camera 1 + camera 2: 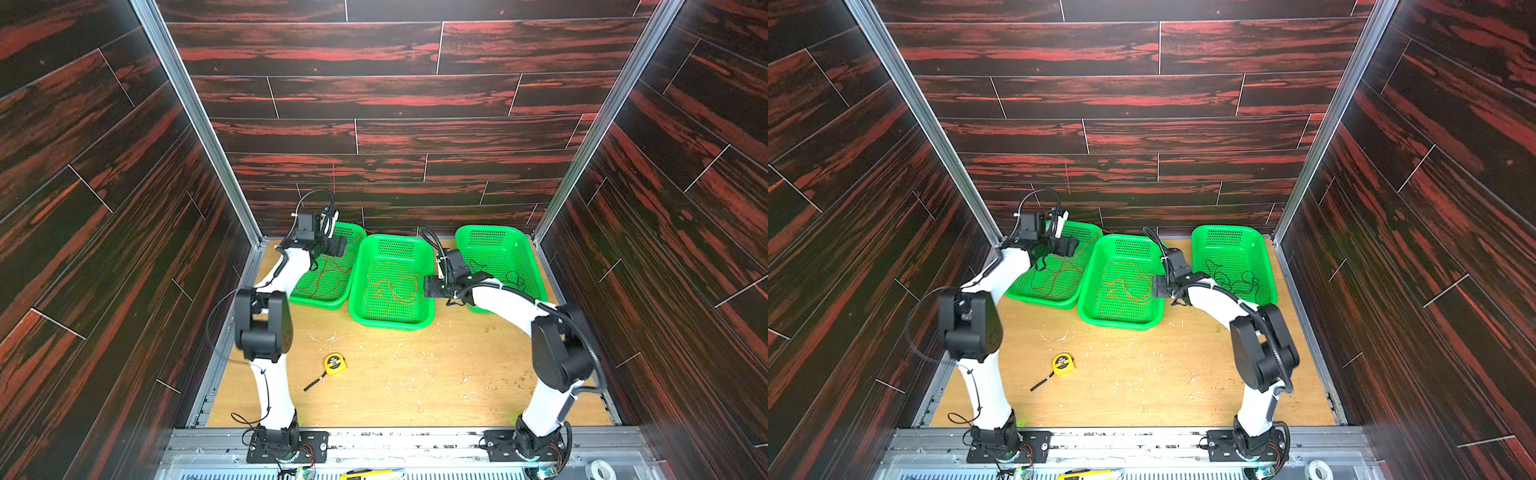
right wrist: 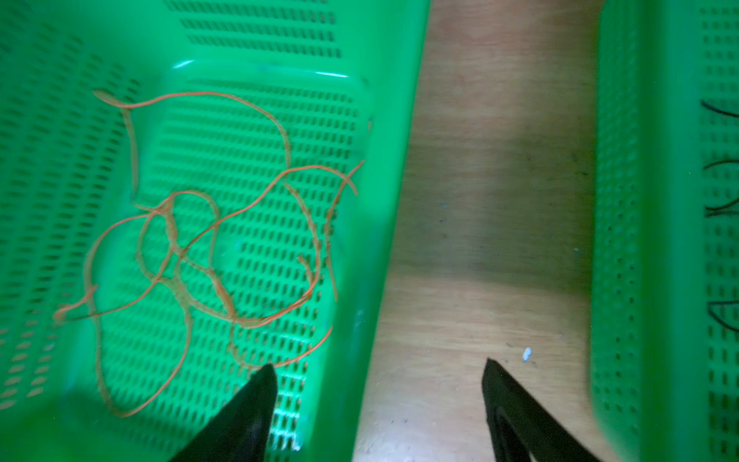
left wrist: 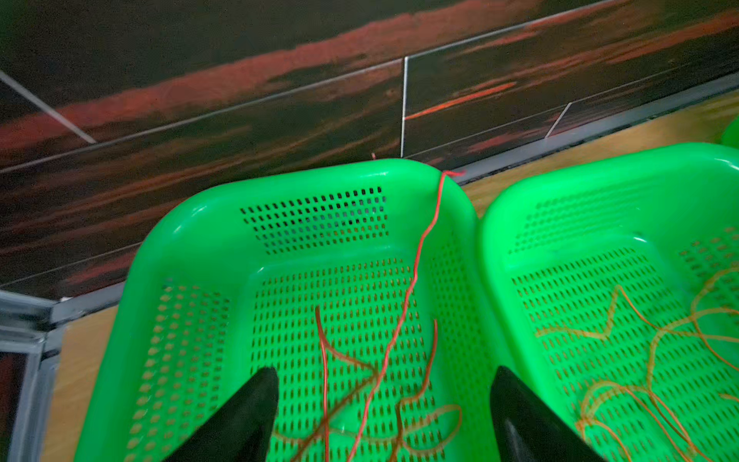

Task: Untangle and sort cables by color
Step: Place the cable into the container, then move the container to the top-center of the table, then pick up the cable from the container.

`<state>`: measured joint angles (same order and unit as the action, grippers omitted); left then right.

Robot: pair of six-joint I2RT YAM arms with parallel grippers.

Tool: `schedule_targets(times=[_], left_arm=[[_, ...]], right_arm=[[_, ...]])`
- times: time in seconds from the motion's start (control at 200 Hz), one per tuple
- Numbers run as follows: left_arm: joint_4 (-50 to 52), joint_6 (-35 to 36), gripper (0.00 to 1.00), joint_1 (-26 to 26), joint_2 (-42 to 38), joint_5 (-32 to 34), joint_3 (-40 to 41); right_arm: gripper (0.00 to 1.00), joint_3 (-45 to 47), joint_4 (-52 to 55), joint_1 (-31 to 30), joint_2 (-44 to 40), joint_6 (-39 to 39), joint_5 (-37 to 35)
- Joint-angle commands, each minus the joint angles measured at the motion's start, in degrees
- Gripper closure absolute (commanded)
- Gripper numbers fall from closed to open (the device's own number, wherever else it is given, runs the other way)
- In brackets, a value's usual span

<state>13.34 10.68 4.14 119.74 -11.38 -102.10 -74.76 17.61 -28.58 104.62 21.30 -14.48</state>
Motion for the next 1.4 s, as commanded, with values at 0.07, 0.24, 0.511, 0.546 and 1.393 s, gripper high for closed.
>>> schedule_targets(times=[0.07,0.24,0.511,0.546,1.393], left_arm=[[4.4,-0.8,0.18,0.7,6.1,-1.7,-8.6],[7.1,-2.0,0.27,0.8,13.2,-2.6,-17.0],[9.8,-1.4,0.3,1.3,18.7,-9.3,-21.8],[9.8,-1.4,0.3,1.4,19.0,-9.4,-21.7],[8.7,-0.2,1.0,1.7,19.4,-11.0,-23.4]], right_arm=[[0.31,0.2,5.1,1.2,0.1,1.7,-4.7],[0.35,1.6,7.8,1.8,-1.9,1.6,-6.5],[0.35,1.0,10.3,1.9,-4.8,-0.2,-9.3],[0.34,0.9,10.3,1.9,-4.9,-0.2,-9.2],[0.36,2.7,7.5,1.8,-7.1,-0.9,-7.6]])
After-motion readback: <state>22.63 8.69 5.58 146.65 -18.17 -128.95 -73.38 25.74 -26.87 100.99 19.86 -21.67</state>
